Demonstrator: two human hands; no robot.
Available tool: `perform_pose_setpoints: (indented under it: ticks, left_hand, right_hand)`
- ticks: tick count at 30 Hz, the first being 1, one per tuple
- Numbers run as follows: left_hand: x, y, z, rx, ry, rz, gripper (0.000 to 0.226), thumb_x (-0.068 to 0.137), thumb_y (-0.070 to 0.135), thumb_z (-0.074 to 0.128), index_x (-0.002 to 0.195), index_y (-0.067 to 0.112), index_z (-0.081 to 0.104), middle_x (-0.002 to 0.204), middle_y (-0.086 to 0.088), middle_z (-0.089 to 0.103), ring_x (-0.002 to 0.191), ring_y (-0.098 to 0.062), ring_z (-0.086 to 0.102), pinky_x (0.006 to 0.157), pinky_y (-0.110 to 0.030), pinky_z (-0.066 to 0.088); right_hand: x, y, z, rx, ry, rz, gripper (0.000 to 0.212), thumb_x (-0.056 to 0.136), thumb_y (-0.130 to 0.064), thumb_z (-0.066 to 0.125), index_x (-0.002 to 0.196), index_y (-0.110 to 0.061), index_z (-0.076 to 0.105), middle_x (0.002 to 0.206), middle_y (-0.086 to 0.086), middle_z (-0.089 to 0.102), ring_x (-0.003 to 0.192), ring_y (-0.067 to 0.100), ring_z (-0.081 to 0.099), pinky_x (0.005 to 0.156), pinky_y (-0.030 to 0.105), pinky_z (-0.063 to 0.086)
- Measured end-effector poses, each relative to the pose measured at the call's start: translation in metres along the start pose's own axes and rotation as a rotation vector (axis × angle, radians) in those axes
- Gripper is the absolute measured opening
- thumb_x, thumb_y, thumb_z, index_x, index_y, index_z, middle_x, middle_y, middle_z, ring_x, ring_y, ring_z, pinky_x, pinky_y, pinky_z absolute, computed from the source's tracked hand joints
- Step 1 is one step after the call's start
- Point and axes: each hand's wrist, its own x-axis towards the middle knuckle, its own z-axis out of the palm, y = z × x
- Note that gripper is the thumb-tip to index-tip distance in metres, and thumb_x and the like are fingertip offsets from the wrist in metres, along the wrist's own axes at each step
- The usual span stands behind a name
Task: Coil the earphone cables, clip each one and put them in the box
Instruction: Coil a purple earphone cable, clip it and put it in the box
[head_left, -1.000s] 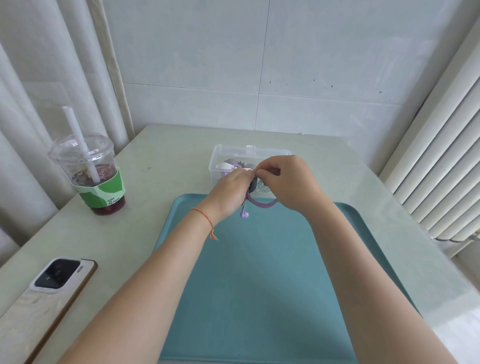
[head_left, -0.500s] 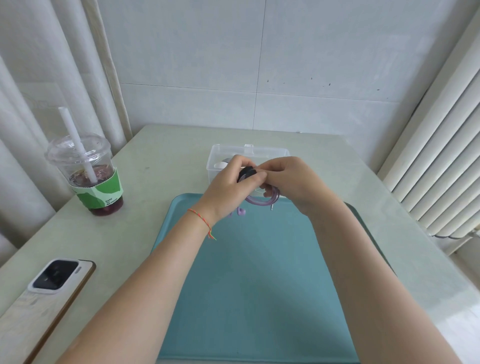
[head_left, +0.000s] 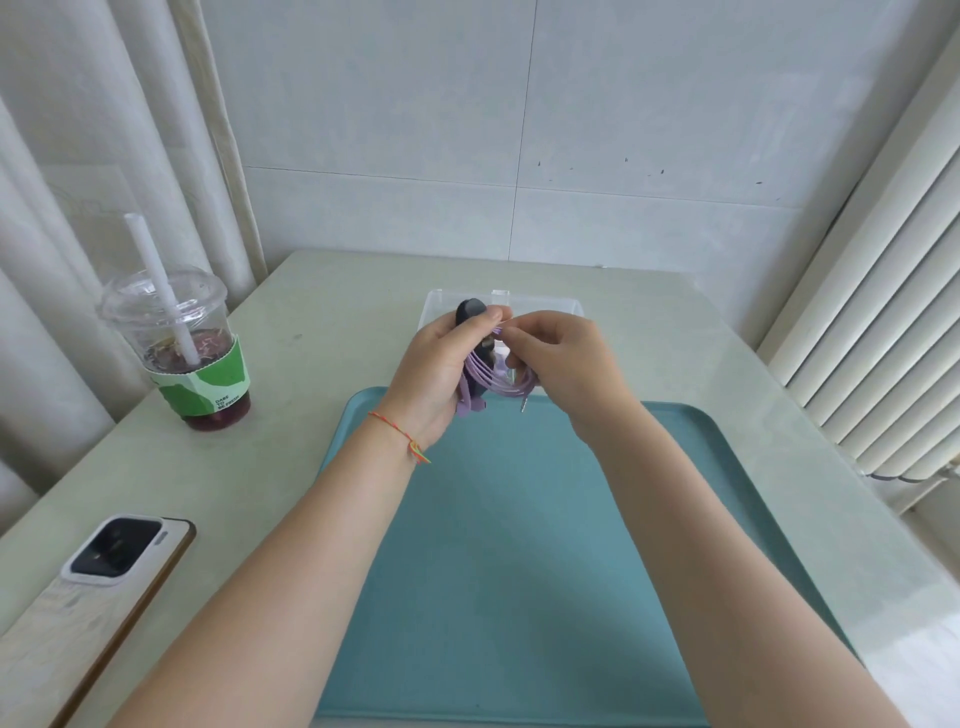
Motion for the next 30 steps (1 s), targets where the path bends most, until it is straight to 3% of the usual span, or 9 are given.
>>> perform_pose_setpoints:
  ticks: [5,7,10,14,17,20,23,26,30]
  left_hand:
    - [0.002,-0.002,0.002,-0.009,0.072,0.032,0.027,0.092,0.038,0.058,0.103,0.017,0.070,0.081,-0.011,0.061,0.049,-0.022,0.054,0.037,-0.019,0.033]
    - [0.005,-0.004,0.000,0.003,0.105,0.042,0.030,0.098,0.037,0.049,0.099,0.019,0.072,0.080,-0.009,0.065,0.054,-0.024,0.058,0.042,-0.023,0.039]
    - [0.012,-0.009,-0.008,0.194,0.149,0.130,0.039,0.101,0.032,0.043,0.085,0.021,0.076,0.066,0.003,0.063,0.060,-0.013,0.057,0.062,-0.028,0.046]
    - [0.016,-0.014,-0.017,0.249,0.131,0.137,0.042,0.103,0.029,0.041,0.081,0.022,0.076,0.061,0.007,0.045,0.055,-0.009,0.045,0.052,-0.020,0.039]
    - [0.018,-0.013,-0.022,0.366,0.102,0.108,0.033,0.099,0.028,0.047,0.083,0.021,0.075,0.066,0.007,0.056,0.064,-0.013,0.052,0.057,-0.024,0.042]
    - [0.017,-0.013,-0.025,0.544,-0.027,0.042,0.020,0.090,0.033,0.061,0.088,0.019,0.074,0.078,0.002,0.063,0.073,-0.012,0.058,0.067,-0.027,0.047]
    - [0.015,-0.017,-0.027,0.610,-0.171,-0.005,0.016,0.082,0.030,0.071,0.078,0.015,0.072,0.072,-0.002,0.064,0.069,-0.018,0.062,0.072,-0.031,0.051]
    - [0.018,-0.023,-0.030,0.672,-0.140,-0.026,0.018,0.079,0.019,0.074,0.080,0.003,0.067,0.069,-0.008,0.066,0.064,-0.024,0.065,0.080,-0.041,0.055]
    - [0.019,-0.024,-0.030,0.613,-0.106,-0.018,0.024,0.077,0.019,0.075,0.082,-0.004,0.066,0.072,-0.011,0.068,0.067,-0.024,0.067,0.085,-0.047,0.054]
  right_hand:
    - [-0.002,0.002,0.013,-0.058,0.052,-0.001,0.013,0.092,-0.019,0.059,0.089,-0.012,0.070,0.064,-0.003,0.063,0.051,0.013,0.053,0.050,0.027,0.044]
    - [-0.002,0.004,0.017,-0.062,0.059,0.014,0.013,0.092,-0.018,0.059,0.090,-0.010,0.069,0.066,0.000,0.064,0.053,0.017,0.054,0.050,0.034,0.046]
    - [-0.002,0.008,0.017,-0.084,0.048,0.031,0.012,0.091,-0.015,0.057,0.089,-0.011,0.067,0.065,-0.001,0.063,0.054,0.016,0.055,0.052,0.028,0.044]
    - [-0.003,0.010,0.017,-0.117,0.012,0.037,0.014,0.091,-0.014,0.056,0.082,-0.017,0.067,0.062,-0.002,0.062,0.049,0.013,0.053,0.053,0.025,0.043]
    - [-0.002,0.013,0.017,-0.130,0.001,0.049,0.017,0.091,-0.012,0.056,0.078,-0.018,0.066,0.060,-0.003,0.061,0.044,0.011,0.052,0.051,0.024,0.043]
    - [0.000,0.016,0.016,-0.148,0.009,0.079,0.014,0.091,-0.013,0.056,0.082,-0.014,0.067,0.061,-0.002,0.061,0.042,0.008,0.052,0.044,0.020,0.039]
    - [0.002,0.019,0.013,-0.168,0.040,0.087,0.015,0.090,-0.011,0.055,0.083,-0.011,0.068,0.057,-0.004,0.060,0.041,0.007,0.052,0.043,0.019,0.038]
    - [0.004,0.022,0.012,-0.166,0.050,0.100,0.015,0.090,-0.010,0.053,0.086,-0.008,0.068,0.060,-0.001,0.061,0.041,0.008,0.053,0.048,0.025,0.043]
    - [0.005,0.029,0.012,-0.175,0.031,0.129,0.013,0.091,-0.011,0.056,0.084,-0.010,0.066,0.060,0.000,0.061,0.039,0.008,0.053,0.044,0.017,0.043]
